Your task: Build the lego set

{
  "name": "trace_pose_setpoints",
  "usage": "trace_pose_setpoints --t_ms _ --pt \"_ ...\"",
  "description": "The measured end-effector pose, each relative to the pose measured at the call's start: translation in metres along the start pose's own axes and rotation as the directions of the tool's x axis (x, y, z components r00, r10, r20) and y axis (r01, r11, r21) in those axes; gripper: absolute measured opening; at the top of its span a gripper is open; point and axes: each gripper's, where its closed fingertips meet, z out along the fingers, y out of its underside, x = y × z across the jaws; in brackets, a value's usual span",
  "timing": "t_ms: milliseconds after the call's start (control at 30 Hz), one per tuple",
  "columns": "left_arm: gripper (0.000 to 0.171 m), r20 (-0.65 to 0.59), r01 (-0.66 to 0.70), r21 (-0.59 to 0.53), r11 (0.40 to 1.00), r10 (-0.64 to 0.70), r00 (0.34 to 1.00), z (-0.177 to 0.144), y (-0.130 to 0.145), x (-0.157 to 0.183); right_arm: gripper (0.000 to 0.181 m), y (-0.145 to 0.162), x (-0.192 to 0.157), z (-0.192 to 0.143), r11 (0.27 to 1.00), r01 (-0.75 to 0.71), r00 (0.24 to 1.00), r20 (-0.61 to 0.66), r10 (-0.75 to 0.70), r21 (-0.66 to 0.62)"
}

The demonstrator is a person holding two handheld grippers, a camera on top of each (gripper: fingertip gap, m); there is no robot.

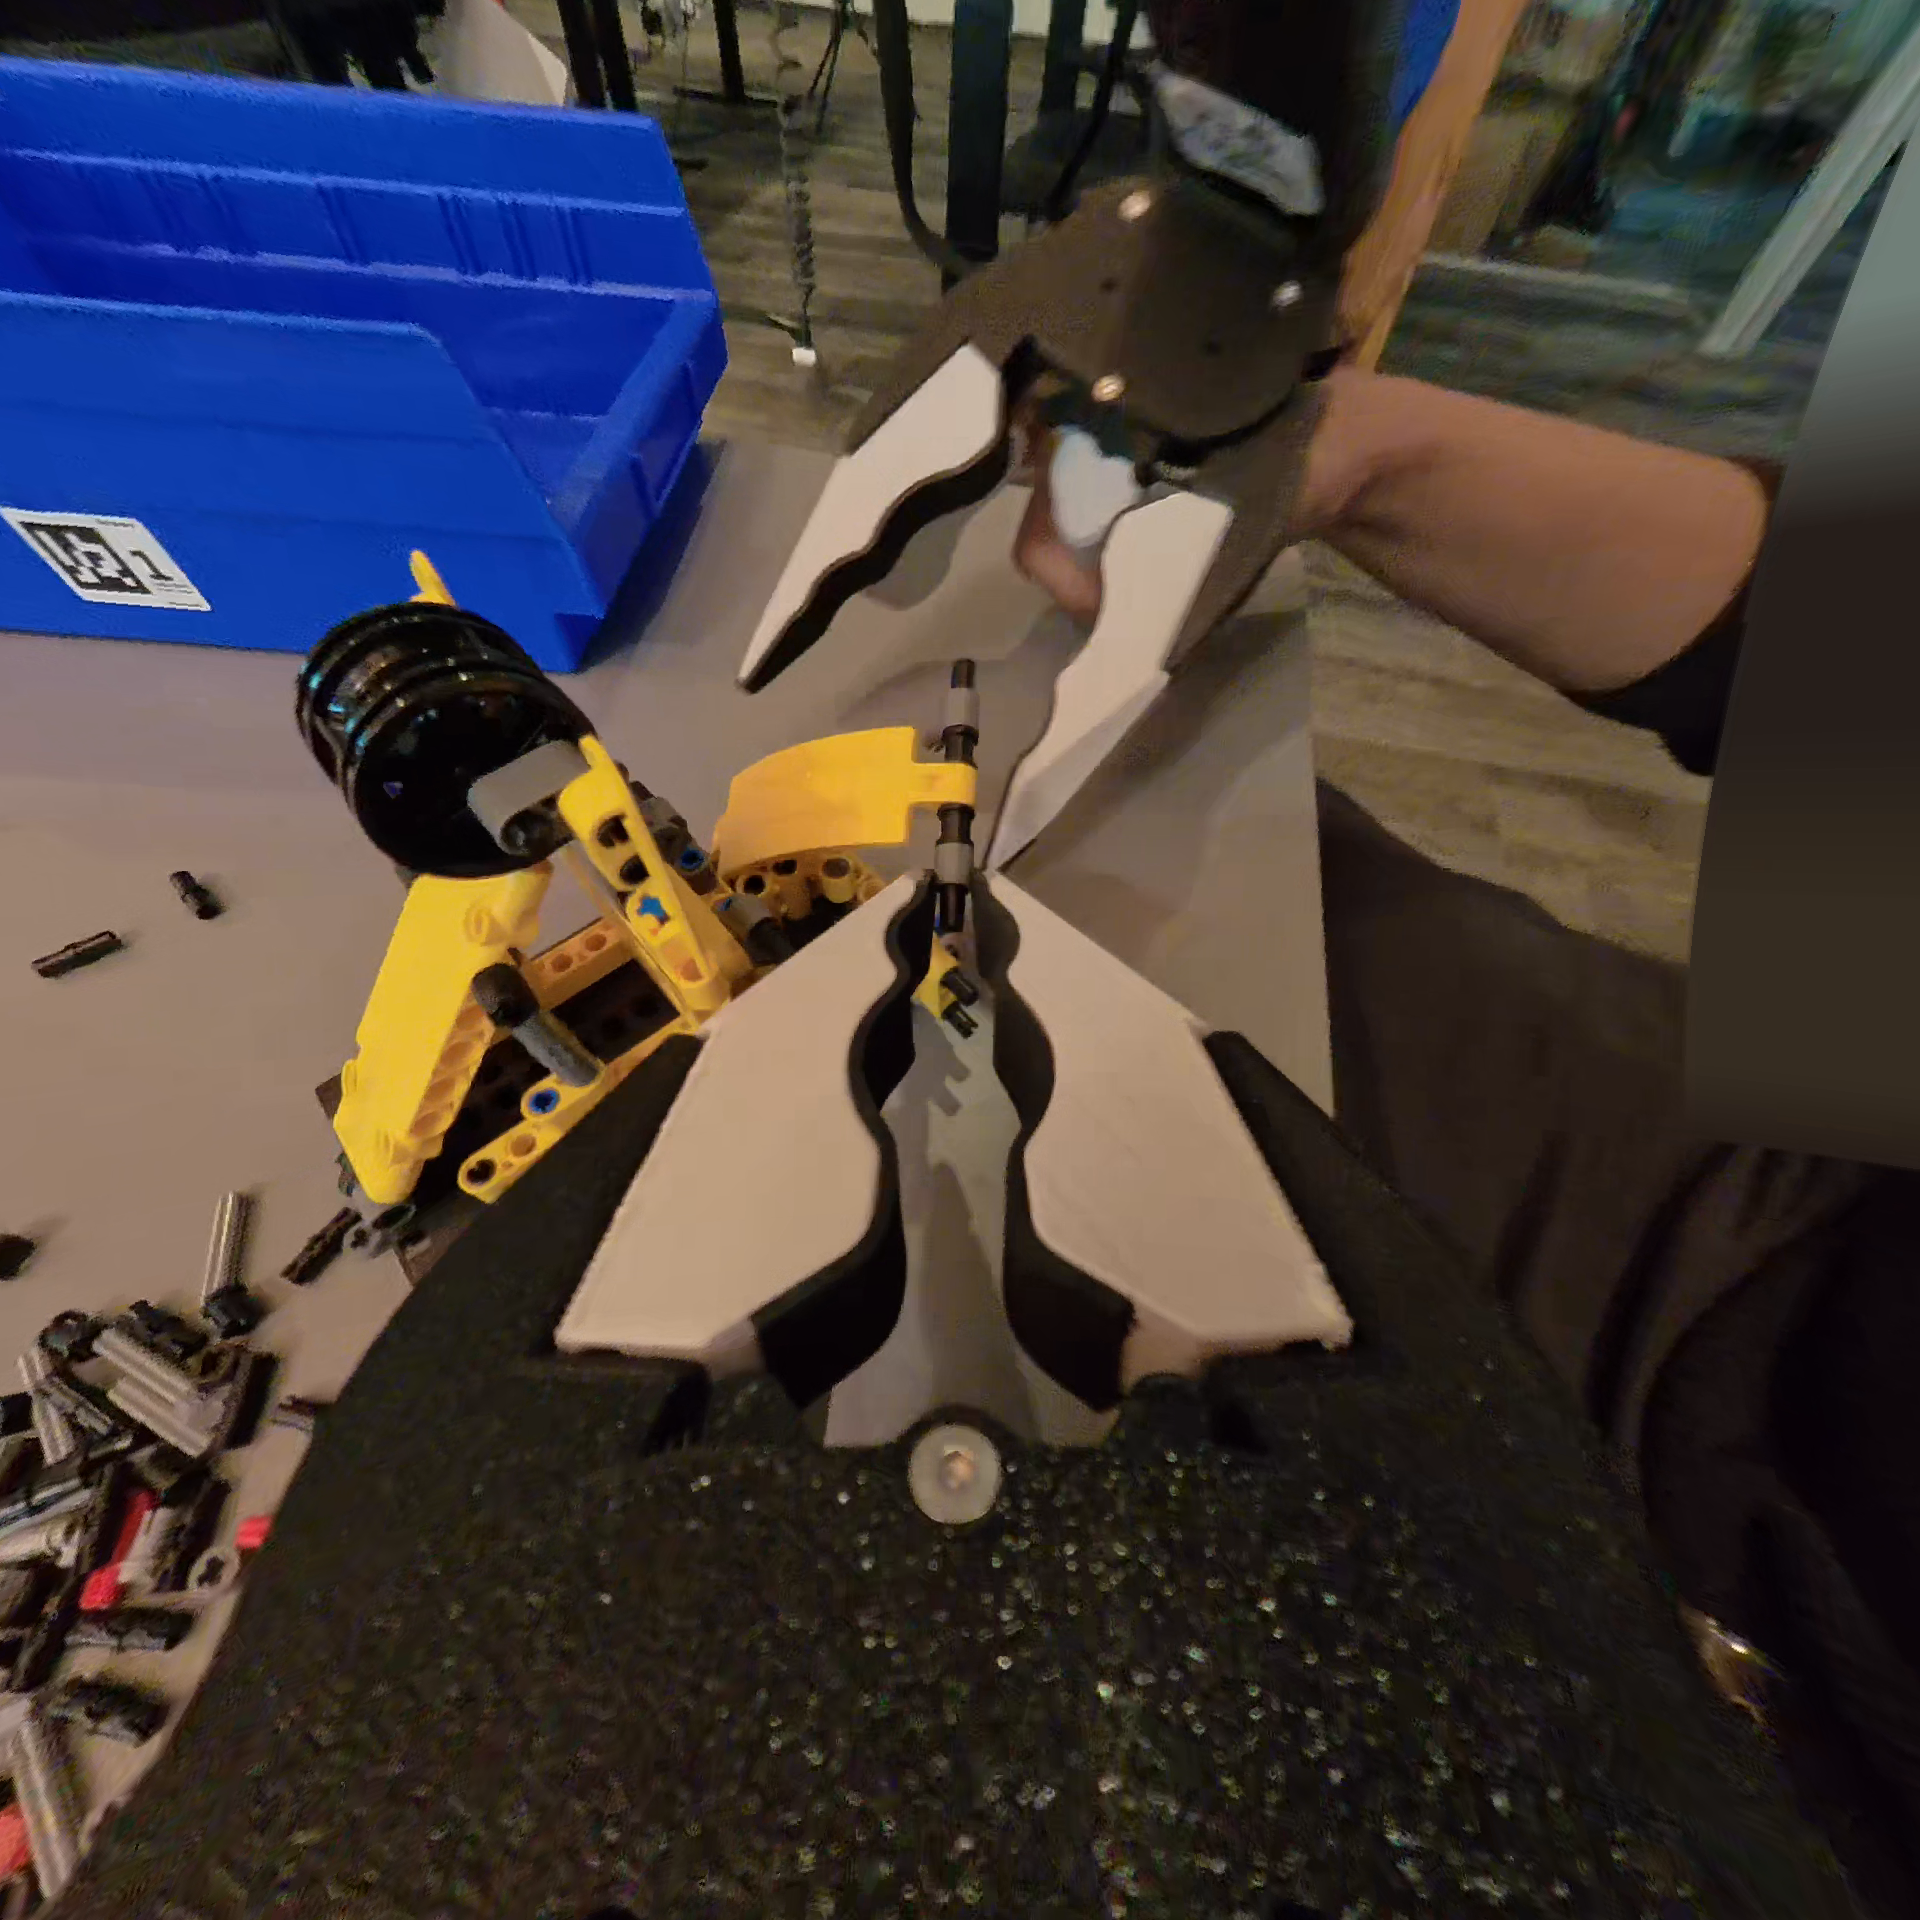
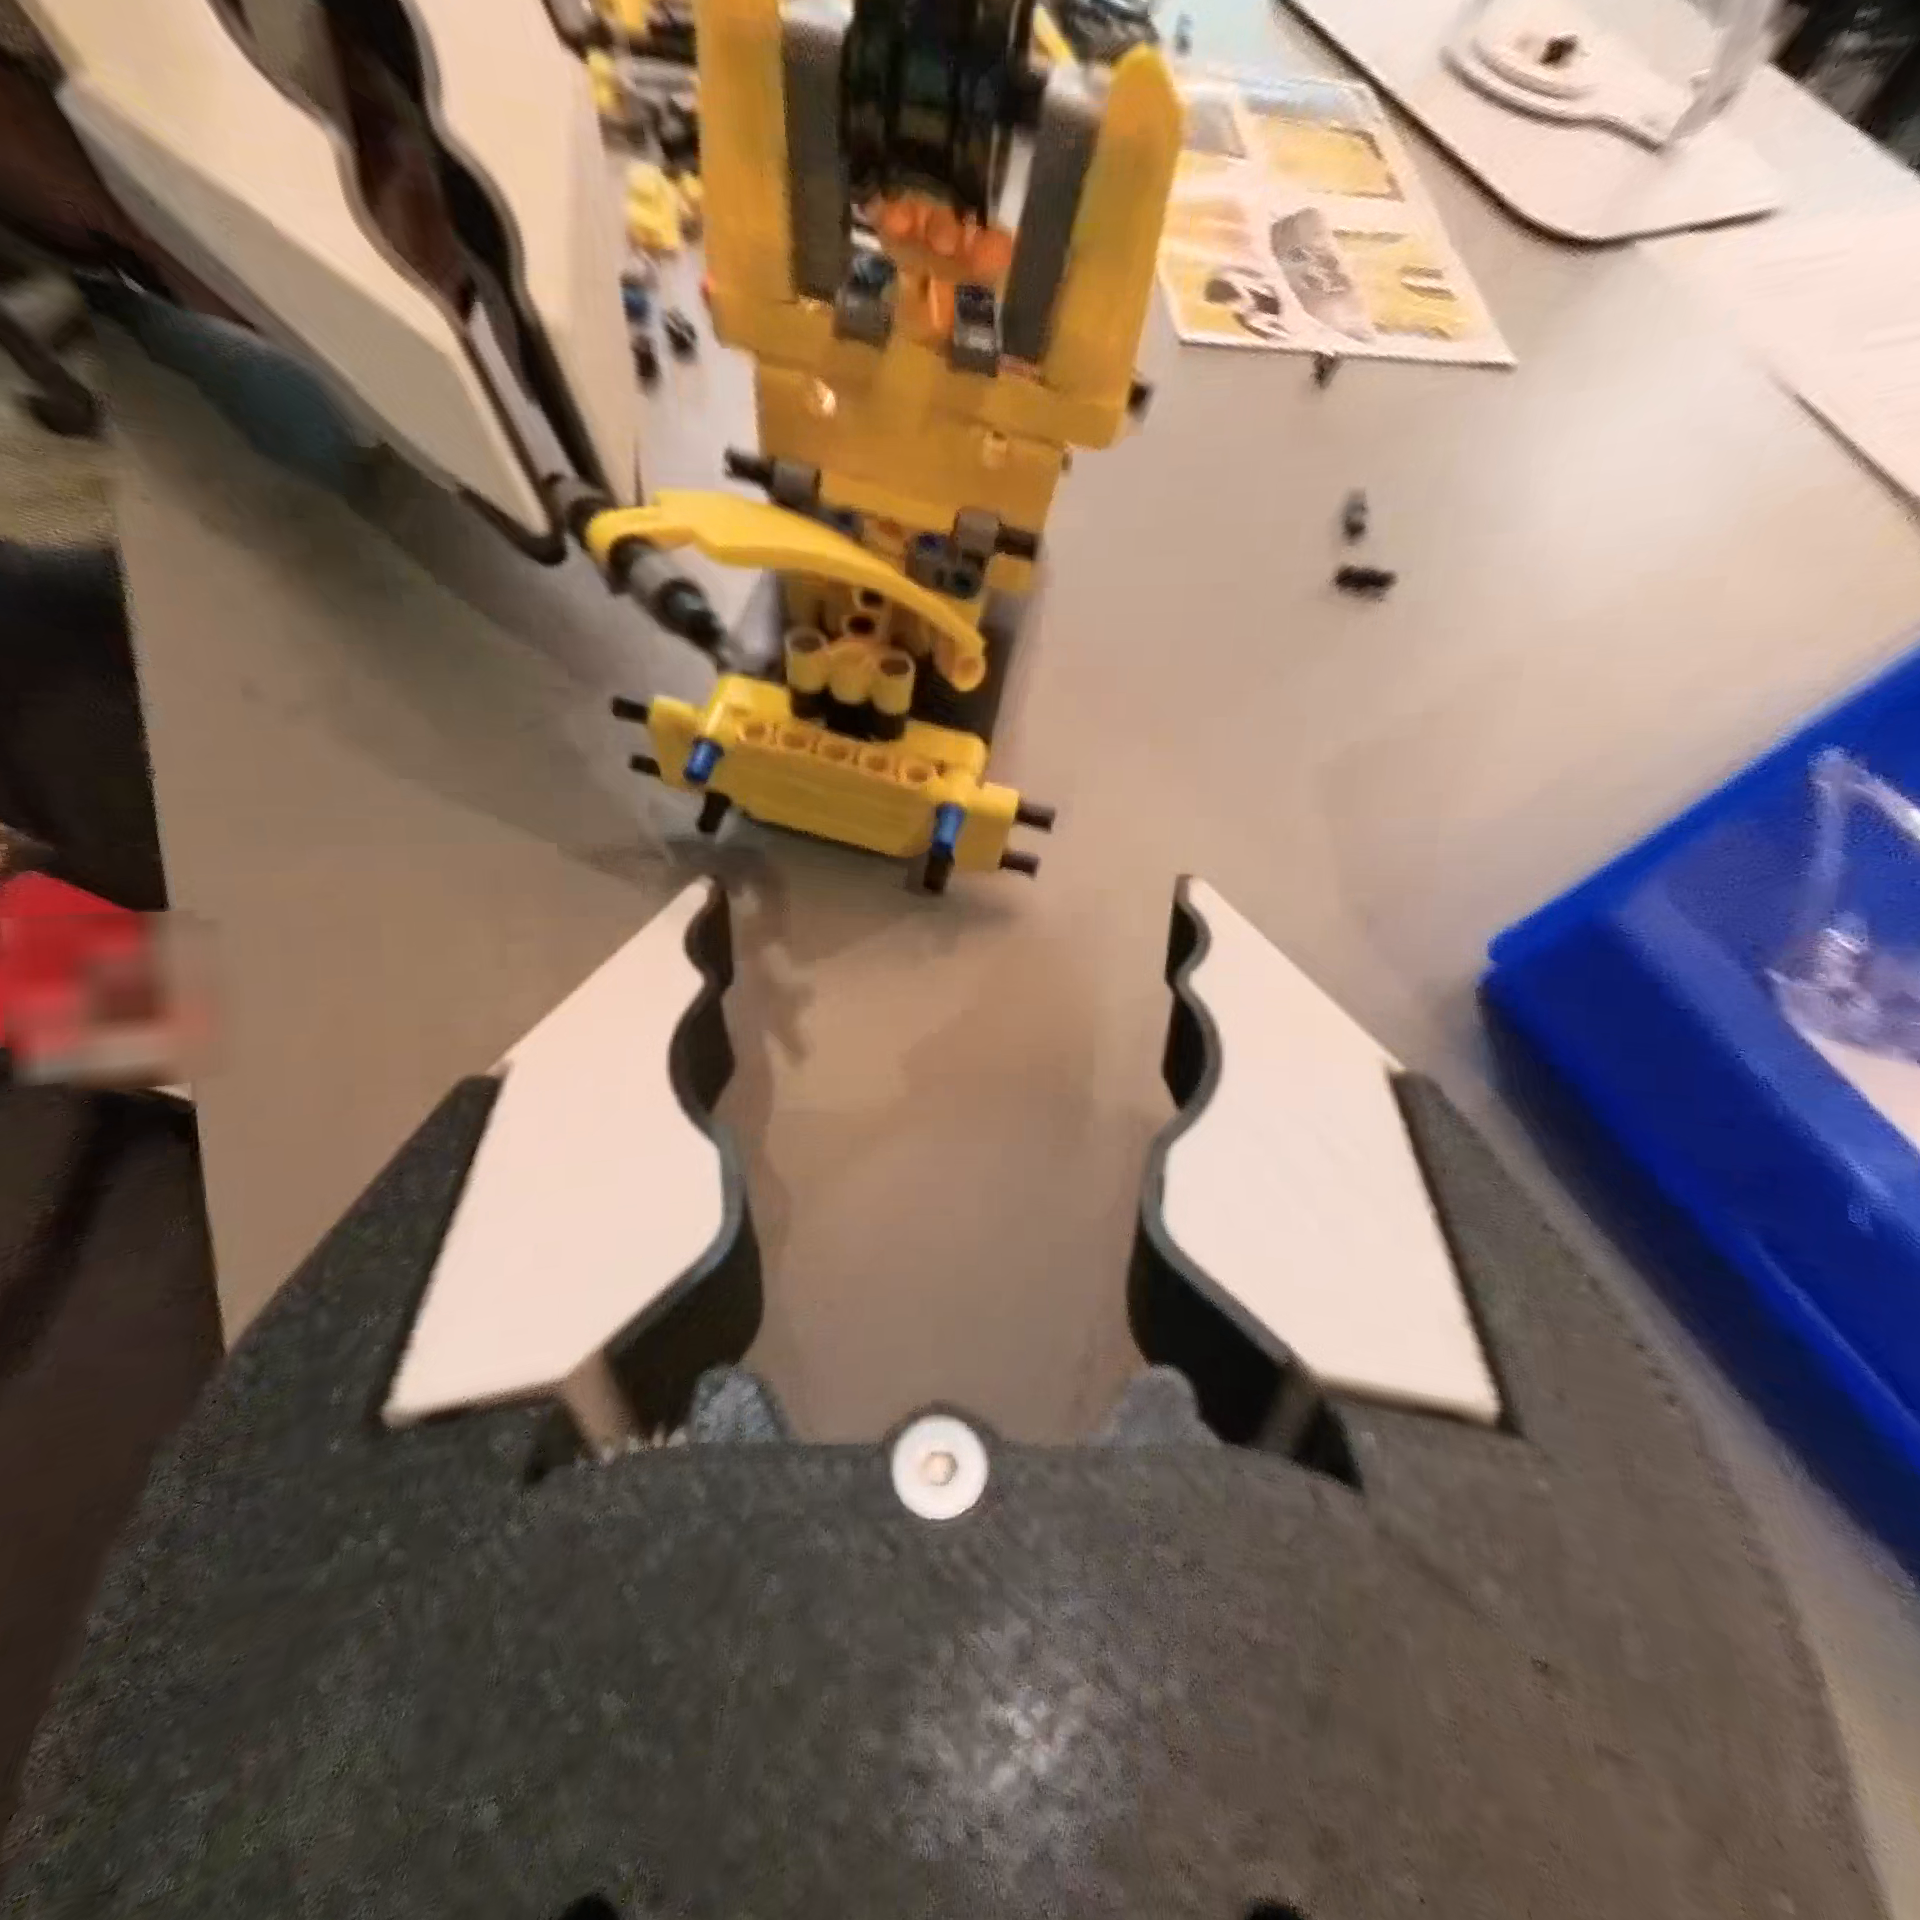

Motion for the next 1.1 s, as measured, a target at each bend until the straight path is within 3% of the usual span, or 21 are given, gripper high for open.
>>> trace_pose_setpoints --t_ms 200,300,500,567,667,700,767,833,967,1100 --pt "0.006 0.001 0.045 0.036 0.998 -0.045 0.999 -0.012 -0.002 0.005 0.084 -0.007 -0.02 0.014 0.999 -0.044 0.969 0.242 0.04 0.009" --pt "0.006 -0.029 0.083 0.056 0.995 -0.082 0.996 -0.013 -0.002 0.009 0.073 -0.006 -0.036 0.01 1.0 -0.019 0.968 0.249 0.017 0.007" --pt "0.006 -0.072 0.106 0.077 0.991 -0.1 0.992 -0.019 -0.006 0.023 0.071 -0.004 -0.087 -0.006 1.0 -0.013 0.955 0.295 0.011 0.006" --pt "0.006 -0.087 0.107 0.079 0.991 -0.1 0.991 -0.023 -0.007 0.029 0.071 -0.007 -0.087 -0.013 0.999 -0.037 0.973 0.229 0.031 0.025" --pt "0.006 -0.156 0.154 0.078 0.985 -0.141 0.978 -0.028 -0.01 0.043 0.057 -0.025 -0.07 -0.034 0.98 -0.115 0.991 0.09 0.101 0.165" --pt "0.006 -0.185 0.182 0.08 0.98 -0.165 0.969 -0.03 -0.012 0.047 0.047 -0.037 -0.07 -0.044 0.954 -0.168 0.984 0.108 0.145 0.25" --pt "0.006 -0.201 0.217 0.084 0.973 -0.197 0.96 -0.03 -0.013 0.052 0.044 -0.056 -0.074 -0.066 0.871 -0.301 0.95 0.202 0.238 0.388" --pt "0.006 -0.194 0.207 0.074 0.976 -0.189 0.963 -0.028 -0.009 0.058 0.045 -0.062 -0.079 -0.079 0.793 -0.427 0.898 0.305 0.317 0.434" --pt "0.006 -0.176 0.164 0.019 0.986 -0.158 0.972 -0.015 0.002 0.074 0.046 -0.033 -0.093 -0.065 0.779 -0.589 0.784 0.384 0.487 0.215" --pt "0.006 -0.107 0.129 0.031 0.991 -0.125 0.986 0.006 -0.008 0.073 0.045 -0.015 -0.089 -0.064 0.745 -0.653 0.733 0.361 0.577 0.137"
